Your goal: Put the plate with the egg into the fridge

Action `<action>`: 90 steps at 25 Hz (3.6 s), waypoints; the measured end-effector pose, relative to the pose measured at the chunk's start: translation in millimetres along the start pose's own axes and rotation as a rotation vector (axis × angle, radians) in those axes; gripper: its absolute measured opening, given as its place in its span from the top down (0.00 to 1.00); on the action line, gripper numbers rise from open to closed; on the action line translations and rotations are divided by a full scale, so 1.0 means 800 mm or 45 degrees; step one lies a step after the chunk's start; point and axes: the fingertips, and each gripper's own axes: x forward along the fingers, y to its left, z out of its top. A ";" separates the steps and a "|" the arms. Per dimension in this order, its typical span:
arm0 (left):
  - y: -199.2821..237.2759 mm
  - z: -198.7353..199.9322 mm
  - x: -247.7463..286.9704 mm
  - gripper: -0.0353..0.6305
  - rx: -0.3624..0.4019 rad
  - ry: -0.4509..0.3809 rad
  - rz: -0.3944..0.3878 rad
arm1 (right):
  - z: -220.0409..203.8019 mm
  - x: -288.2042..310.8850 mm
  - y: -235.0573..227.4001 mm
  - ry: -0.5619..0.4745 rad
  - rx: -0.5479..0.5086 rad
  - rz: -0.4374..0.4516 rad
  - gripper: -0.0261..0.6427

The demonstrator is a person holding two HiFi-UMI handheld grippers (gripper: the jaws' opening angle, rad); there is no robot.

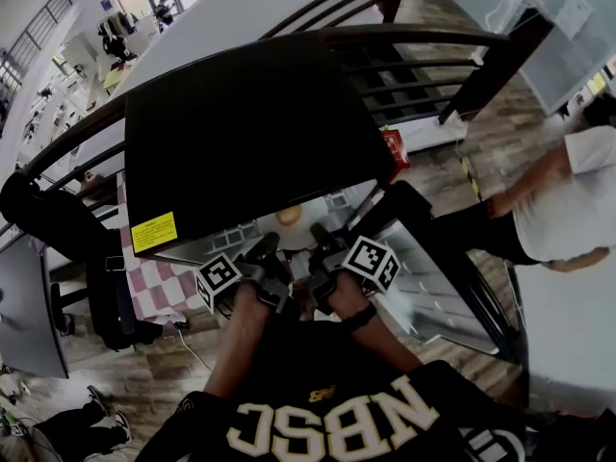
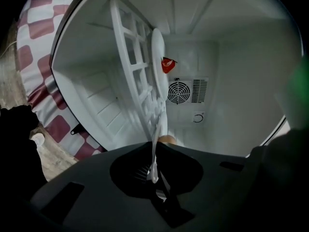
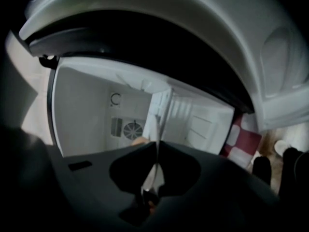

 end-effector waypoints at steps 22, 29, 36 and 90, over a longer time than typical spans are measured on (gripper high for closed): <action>-0.003 0.002 0.004 0.89 -0.060 -0.021 -0.014 | 0.009 0.014 0.005 -0.018 0.032 0.032 0.92; -0.023 0.002 0.003 0.75 0.007 -0.023 -0.130 | 0.008 0.012 0.022 -0.011 -0.066 0.148 0.84; -0.019 -0.009 -0.004 0.64 0.026 -0.004 -0.128 | -0.004 0.010 0.032 0.054 -0.151 0.181 0.65; -0.024 -0.024 -0.004 0.91 1.611 0.032 0.343 | -0.057 -0.007 0.028 0.127 -1.596 -0.158 0.91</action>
